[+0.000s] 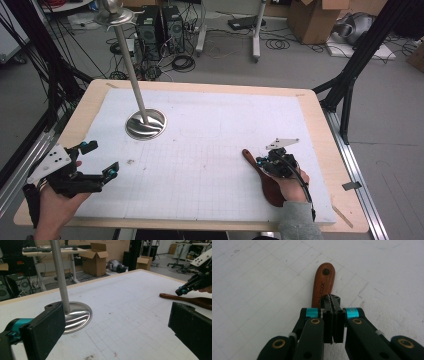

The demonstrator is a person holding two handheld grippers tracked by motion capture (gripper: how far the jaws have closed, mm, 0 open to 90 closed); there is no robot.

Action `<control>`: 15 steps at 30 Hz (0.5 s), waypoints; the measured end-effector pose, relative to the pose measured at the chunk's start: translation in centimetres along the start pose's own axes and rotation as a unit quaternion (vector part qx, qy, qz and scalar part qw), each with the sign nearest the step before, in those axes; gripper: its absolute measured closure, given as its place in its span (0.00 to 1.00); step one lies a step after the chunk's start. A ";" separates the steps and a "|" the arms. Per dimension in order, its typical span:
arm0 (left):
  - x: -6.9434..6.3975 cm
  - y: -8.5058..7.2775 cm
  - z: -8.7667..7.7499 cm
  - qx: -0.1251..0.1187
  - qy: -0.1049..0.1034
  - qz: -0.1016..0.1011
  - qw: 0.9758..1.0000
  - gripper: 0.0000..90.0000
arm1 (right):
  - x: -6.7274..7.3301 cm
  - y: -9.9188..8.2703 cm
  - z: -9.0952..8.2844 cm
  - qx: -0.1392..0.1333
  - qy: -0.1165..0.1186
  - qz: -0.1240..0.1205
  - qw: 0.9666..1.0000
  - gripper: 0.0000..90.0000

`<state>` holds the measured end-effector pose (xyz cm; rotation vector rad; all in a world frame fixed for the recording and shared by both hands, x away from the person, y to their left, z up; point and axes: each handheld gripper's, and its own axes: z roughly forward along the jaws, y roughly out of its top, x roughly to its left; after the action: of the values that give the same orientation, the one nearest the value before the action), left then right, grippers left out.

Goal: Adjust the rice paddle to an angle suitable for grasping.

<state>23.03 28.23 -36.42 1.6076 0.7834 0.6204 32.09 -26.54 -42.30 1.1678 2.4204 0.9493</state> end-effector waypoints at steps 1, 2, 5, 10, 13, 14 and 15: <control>0.0 0.0 0.0 0.000 0.002 -0.001 1.000 0.02 | 0.0 0.0 0.1 -0.001 -0.001 0.000 1.000 0.99; 0.1 -0.1 -0.1 0.001 0.004 -0.002 1.000 0.02 | -0.1 0.0 0.2 0.000 0.001 -0.004 1.000 0.99; 0.0 -0.1 -0.2 0.001 0.004 -0.002 1.000 0.02 | 0.0 0.1 0.2 0.002 -0.001 -0.005 1.000 0.99; -0.3 -0.1 0.0 0.004 0.001 0.003 1.000 0.02 | -0.2 0.0 0.4 0.010 0.000 -0.004 1.000 0.99; -0.3 -0.1 0.0 0.006 0.001 0.005 1.000 0.02 | -0.2 0.0 0.6 0.013 0.001 -0.009 1.000 0.99; -0.3 -0.2 0.1 0.006 0.002 0.006 1.000 0.02 | -0.2 0.0 0.6 0.014 0.000 -0.005 1.000 0.99; -0.3 -0.2 0.1 0.006 0.002 0.006 1.000 0.02 | -0.2 0.0 0.6 0.014 0.000 -0.005 1.000 0.99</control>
<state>22.89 27.99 -36.60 1.6234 0.7825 0.6279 32.48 -26.41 -42.70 1.1637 2.4459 0.9143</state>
